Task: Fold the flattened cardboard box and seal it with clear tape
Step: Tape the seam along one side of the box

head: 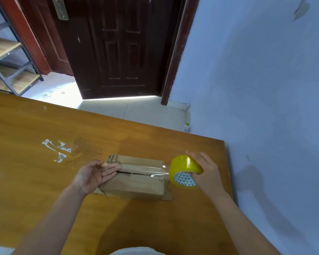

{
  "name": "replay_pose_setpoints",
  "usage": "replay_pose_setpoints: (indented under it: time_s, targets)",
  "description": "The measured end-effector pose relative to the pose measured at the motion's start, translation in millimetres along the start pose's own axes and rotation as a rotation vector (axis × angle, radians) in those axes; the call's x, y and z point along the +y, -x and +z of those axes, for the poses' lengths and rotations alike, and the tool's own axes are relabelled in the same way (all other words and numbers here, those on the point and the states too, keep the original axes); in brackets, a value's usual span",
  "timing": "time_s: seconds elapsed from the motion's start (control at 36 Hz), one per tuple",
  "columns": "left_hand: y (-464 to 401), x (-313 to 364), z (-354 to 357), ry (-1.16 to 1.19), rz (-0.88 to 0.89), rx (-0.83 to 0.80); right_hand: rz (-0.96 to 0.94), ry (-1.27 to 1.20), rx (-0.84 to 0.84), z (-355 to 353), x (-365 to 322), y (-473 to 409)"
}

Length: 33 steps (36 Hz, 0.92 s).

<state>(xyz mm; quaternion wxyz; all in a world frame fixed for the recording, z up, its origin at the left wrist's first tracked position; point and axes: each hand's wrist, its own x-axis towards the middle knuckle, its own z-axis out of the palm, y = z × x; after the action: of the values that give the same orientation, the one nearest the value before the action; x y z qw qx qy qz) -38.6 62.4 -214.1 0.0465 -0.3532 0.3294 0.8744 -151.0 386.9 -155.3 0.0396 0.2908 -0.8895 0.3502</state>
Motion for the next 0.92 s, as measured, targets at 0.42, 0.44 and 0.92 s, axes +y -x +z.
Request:
replay_pose_setpoints:
  time_s: [0.42,0.44,0.92]
  targets:
    - [-2.4,0.1,3.2,-0.053,0.004,0.057,-0.371,0.366,-0.060,-4.5,15.8,-11.3]
    - [-2.4,-0.3,3.7,-0.062,0.006,0.059,-0.377,0.366,-0.068,-4.5,17.1,-11.4]
    - [-7.7,0.6,1.3,-0.017,-0.051,0.031,-0.373,0.409,-0.140,-4.0,28.7,-2.0]
